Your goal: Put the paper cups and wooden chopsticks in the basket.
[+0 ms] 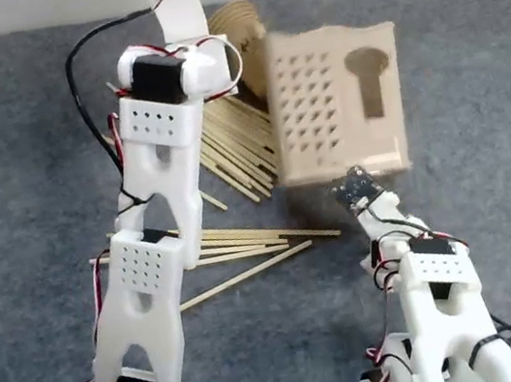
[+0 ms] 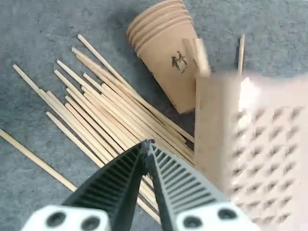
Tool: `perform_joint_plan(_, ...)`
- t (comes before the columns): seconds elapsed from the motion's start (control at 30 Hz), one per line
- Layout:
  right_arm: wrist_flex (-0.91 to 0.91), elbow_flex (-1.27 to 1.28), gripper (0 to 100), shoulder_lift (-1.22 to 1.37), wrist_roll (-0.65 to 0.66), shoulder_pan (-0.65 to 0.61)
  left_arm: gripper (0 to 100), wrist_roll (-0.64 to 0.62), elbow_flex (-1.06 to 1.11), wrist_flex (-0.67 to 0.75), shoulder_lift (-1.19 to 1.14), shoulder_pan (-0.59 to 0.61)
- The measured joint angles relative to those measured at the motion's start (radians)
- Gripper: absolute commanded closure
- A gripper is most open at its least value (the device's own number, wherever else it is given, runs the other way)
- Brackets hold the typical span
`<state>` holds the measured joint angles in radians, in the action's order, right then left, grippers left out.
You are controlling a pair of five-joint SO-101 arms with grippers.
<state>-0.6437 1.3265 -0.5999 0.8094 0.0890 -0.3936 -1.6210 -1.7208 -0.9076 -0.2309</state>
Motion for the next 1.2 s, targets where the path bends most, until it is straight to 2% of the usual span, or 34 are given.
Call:
perform_joint_plan(0.67,0.000,0.000,99.2,0.000,-0.006,0.000,99,0.000,0.000,-0.034,0.006,0.043)
perform_joint_plan(0.87,0.011,0.005,99.2,-0.002,-0.049,0.018,99,0.000,0.000,-0.034,0.132,0.044)
perform_joint_plan(1.2,0.084,0.222,99.2,-0.301,-0.078,0.020,99,0.066,0.000,-0.034,0.334,0.038)
